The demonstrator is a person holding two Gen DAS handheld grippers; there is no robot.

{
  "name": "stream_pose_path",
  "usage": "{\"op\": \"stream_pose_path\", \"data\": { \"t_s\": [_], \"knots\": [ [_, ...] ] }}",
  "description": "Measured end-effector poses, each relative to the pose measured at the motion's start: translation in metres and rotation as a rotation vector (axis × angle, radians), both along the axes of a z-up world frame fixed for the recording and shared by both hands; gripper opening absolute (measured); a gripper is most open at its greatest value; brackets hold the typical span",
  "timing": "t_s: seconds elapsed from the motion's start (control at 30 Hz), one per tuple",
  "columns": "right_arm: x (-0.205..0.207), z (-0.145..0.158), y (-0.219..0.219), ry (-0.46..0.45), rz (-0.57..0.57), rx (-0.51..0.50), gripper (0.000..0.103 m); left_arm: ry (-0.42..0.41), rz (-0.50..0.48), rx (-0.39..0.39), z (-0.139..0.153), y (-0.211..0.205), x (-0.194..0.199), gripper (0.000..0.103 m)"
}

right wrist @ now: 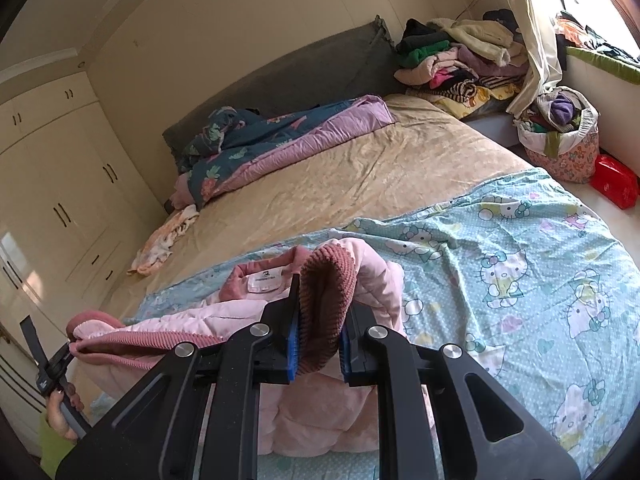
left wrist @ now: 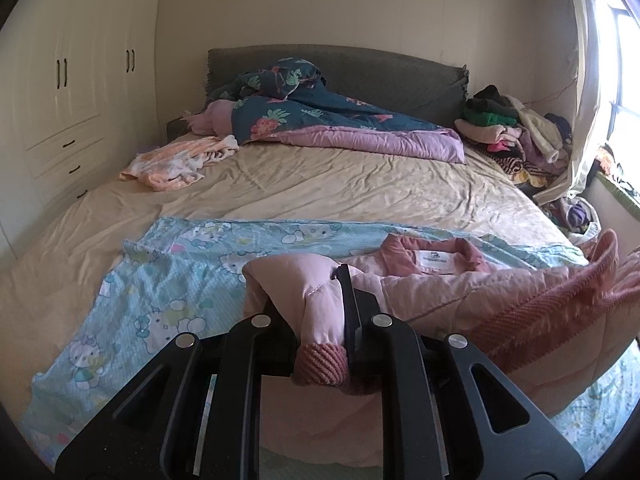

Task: Fold large clothes
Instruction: 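Lift the hem with both grippers and carry it toward the collar, then lay the hem over the collar and open both grippers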

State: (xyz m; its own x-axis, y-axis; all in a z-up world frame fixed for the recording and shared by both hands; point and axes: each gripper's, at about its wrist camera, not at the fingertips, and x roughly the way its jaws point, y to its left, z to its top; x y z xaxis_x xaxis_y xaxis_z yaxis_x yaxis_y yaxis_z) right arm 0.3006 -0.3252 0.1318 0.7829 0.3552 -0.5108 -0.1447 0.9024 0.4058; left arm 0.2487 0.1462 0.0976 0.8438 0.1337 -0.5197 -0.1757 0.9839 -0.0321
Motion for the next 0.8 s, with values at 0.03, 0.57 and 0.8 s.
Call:
{"op": "stream_pose_path", "data": {
  "t_s": [0.03, 0.57, 0.8],
  "knots": [
    [0.005, -0.002, 0.001, 0.007, 0.000, -0.002, 0.014, 0.003, 0.002, 0.003, -0.002, 0.000, 0.003, 0.009],
    [0.076, -0.053, 0.008, 0.126, -0.016, -0.022, 0.015, 0.056, 0.028, 0.035, -0.046, 0.006, 0.048, 0.010],
    [0.090, -0.076, 0.011, 0.155, -0.013, -0.014, 0.018, 0.080, 0.024, 0.035, -0.066, 0.006, 0.060, 0.010]
  ]
}}
